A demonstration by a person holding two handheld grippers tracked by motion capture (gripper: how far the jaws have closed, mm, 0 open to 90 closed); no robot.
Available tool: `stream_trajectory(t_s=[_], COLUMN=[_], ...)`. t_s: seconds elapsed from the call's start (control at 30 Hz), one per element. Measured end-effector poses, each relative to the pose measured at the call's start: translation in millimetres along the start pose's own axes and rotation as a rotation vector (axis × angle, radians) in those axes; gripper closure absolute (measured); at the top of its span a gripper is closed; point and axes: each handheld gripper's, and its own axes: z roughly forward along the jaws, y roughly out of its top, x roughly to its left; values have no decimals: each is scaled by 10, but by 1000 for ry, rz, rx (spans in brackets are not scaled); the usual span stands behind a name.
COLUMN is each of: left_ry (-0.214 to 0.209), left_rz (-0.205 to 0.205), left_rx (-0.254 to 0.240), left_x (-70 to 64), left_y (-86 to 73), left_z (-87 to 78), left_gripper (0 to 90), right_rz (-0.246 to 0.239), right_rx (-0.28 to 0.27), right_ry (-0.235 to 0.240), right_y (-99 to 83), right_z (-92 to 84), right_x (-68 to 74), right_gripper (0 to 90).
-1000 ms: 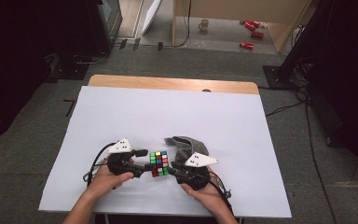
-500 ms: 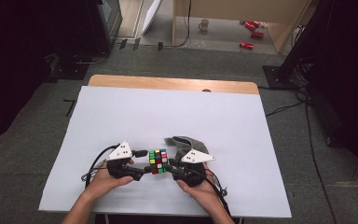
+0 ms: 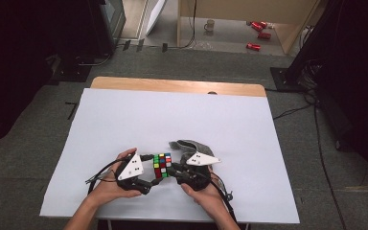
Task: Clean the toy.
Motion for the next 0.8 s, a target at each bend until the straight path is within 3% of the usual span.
stream_trajectory(t_s=[0.17, 0.53, 0.8], left_ry=[3, 78, 124], left_rz=[17, 60, 43], left_rx=[18, 54, 53], left_x=[-17, -45, -22], left_y=[-6, -18, -23], left_z=[16, 81, 138], left_gripper=[140, 143, 217], right_rz=[25, 94, 131], right_rx=[-1, -18, -14], right_ry=[2, -8, -10], right_y=[18, 67, 71], right_z=[2, 27, 46], right_x=[-9, -14, -28], right_gripper=[702, 710, 705])
